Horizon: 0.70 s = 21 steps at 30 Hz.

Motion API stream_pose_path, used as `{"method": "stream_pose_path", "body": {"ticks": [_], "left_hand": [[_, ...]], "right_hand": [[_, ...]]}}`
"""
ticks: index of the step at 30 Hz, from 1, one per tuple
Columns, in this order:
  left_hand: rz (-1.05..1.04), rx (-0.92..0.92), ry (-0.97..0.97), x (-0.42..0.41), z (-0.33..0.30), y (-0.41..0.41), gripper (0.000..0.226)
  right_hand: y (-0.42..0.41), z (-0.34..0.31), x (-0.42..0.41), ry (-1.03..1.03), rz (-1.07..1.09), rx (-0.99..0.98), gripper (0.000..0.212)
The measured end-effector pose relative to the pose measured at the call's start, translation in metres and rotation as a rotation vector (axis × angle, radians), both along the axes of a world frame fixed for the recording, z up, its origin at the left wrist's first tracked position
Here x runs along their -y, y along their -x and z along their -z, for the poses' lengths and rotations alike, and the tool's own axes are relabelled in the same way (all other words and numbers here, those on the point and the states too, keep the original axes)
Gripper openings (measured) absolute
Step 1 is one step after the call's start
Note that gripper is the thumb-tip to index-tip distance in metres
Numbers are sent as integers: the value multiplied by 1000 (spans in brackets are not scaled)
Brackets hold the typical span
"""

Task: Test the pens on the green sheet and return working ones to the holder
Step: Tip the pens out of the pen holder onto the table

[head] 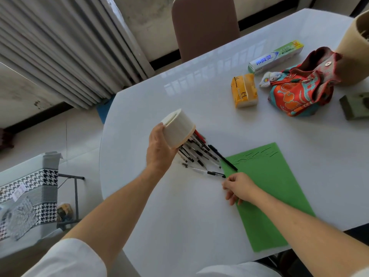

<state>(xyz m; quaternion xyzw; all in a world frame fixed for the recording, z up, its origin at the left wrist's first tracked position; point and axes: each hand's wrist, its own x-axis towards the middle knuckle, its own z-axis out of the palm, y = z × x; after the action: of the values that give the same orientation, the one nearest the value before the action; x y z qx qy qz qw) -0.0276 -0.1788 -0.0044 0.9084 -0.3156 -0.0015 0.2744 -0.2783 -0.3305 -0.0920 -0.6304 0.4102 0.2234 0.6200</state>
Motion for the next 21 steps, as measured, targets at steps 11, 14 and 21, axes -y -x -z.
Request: {"method": "stream_pose_path", "body": {"ticks": [11,14,21], "left_hand": [[91,197,110,-21,-11,-27,86],[-53,126,141,-26,-16,-33,90],[-688,-463,511,-42,-26,-50,95]], "right_hand": [[0,-2,0,-3,0,10,21],[0,-2,0,-4,-4,7,21],[-1,-5,0,15,-13,5,22]]}}
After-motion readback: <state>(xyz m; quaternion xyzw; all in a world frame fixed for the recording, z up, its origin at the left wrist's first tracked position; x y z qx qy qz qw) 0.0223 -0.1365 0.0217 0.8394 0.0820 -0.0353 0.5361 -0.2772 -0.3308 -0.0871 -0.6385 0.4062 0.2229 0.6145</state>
